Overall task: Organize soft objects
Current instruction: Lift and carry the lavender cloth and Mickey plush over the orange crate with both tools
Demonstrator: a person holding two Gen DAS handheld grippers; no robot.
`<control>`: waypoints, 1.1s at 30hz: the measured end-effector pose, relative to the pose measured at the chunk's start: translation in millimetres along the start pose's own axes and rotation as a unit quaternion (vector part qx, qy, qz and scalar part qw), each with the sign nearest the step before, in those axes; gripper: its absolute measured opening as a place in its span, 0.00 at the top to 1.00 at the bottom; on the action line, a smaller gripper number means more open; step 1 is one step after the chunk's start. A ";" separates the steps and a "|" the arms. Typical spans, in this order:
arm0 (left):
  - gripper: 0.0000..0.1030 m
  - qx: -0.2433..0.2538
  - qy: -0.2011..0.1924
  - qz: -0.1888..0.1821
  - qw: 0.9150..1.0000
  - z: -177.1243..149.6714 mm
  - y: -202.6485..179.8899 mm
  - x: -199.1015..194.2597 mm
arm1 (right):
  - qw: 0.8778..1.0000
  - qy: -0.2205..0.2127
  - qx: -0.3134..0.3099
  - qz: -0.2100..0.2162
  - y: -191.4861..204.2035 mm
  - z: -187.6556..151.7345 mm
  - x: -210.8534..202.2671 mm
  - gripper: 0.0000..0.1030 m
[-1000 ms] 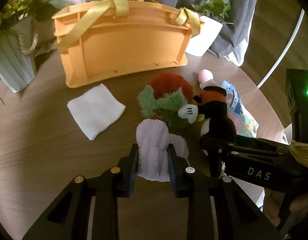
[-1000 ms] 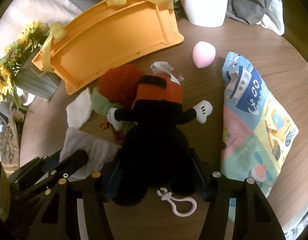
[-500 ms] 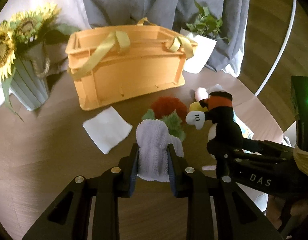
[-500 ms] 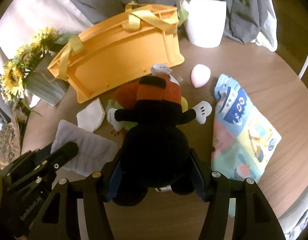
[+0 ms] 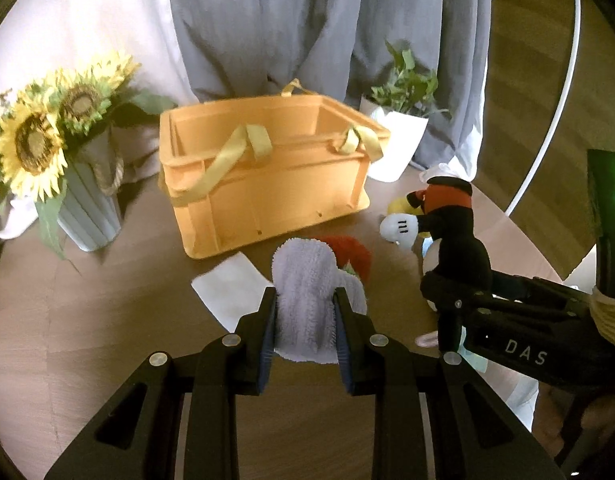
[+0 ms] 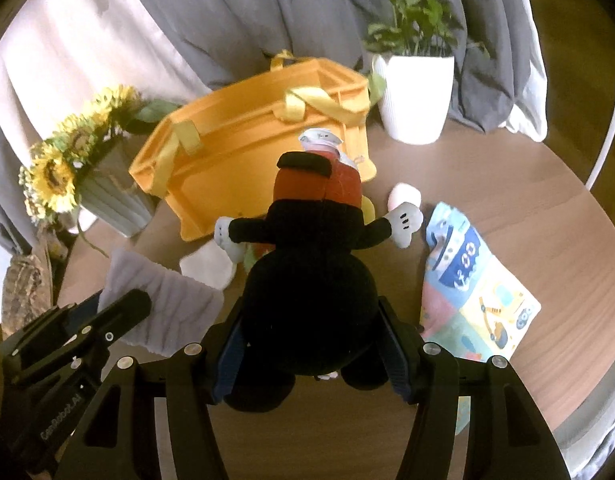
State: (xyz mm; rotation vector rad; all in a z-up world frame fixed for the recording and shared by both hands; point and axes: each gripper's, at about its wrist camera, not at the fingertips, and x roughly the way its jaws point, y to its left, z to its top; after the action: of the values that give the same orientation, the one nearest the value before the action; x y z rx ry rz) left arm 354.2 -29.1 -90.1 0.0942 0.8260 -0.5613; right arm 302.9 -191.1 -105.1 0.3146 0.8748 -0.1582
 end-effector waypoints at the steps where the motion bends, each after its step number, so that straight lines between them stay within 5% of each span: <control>1: 0.74 0.000 -0.006 0.001 1.000 2.4 0.2 -3.2 | 1.000 -0.006 -0.001 0.000 1.1 2.1 -3.1 0.41; 33: 0.74 0.028 -0.164 0.048 0.985 82.8 8.3 -65.7 | 0.988 -0.150 -0.027 0.036 34.3 72.3 -59.4 0.40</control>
State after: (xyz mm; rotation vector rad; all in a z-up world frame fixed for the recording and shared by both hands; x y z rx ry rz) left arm 378.2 -17.6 12.5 0.0898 0.4825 -0.4922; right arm 327.0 -182.5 -8.8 0.2628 0.5676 -0.1120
